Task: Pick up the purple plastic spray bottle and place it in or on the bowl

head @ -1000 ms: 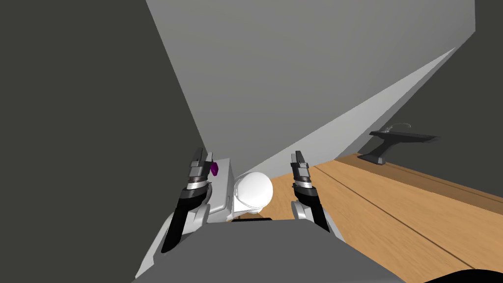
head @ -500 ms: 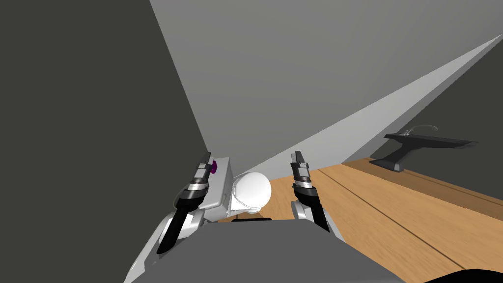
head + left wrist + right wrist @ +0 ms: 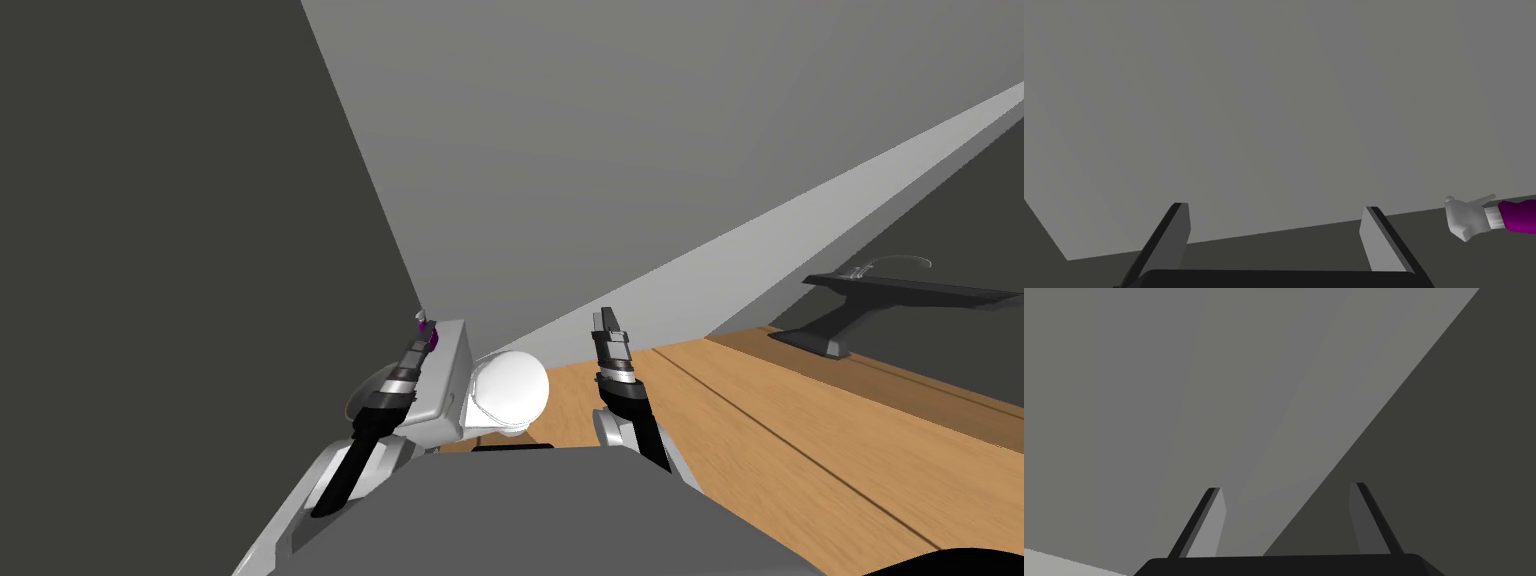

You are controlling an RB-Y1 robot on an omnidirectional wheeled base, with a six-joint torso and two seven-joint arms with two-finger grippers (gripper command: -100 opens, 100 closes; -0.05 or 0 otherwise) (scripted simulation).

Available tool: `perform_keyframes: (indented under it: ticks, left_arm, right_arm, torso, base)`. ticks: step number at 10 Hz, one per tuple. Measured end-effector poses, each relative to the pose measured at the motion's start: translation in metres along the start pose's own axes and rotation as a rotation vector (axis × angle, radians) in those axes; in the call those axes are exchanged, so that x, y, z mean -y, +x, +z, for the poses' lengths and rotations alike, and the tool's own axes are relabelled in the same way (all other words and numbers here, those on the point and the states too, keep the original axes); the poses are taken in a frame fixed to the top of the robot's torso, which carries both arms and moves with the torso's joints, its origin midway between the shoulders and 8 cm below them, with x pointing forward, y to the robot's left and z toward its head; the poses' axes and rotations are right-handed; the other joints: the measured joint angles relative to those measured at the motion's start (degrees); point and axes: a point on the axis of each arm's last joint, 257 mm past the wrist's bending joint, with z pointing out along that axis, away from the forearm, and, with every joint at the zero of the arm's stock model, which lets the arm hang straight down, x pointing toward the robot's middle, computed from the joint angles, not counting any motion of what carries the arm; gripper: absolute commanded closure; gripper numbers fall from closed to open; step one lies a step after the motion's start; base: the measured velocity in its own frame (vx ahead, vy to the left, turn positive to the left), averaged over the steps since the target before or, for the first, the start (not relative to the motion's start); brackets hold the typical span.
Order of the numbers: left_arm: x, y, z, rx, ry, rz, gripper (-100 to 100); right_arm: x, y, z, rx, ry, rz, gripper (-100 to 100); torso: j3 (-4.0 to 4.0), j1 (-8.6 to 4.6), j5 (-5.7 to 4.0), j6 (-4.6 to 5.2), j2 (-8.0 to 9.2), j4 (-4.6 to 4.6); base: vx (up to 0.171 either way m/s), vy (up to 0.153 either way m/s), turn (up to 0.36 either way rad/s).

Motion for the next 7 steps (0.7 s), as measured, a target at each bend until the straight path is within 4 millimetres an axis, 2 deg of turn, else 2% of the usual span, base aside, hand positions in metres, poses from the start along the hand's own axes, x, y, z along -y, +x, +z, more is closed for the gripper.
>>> perform_keyframes:
  ticks: [6,7]
  left_arm:
    - [-0.092,-0.004,-0.028,-0.131,-0.225,0.265,-100]
    - [-0.102,-0.011,-0.033,-0.154,-0.260,0.314,-100]
  right_arm:
    - [0.000,0.000,0.000,0.000,0.000,0.000,0]
    - [0.000,0.000,0.000,0.000,0.000,0.000,0]
  torso:
    - [-0.01,0.17,0.03,0.00,-0.02,-0.01]
    - [-0.01,0.19,0.03,0.00,-0.02,0.00]
  base:
    - [0.015,-0.059,-0.001]
    - [0.021,-0.042,-0.042]
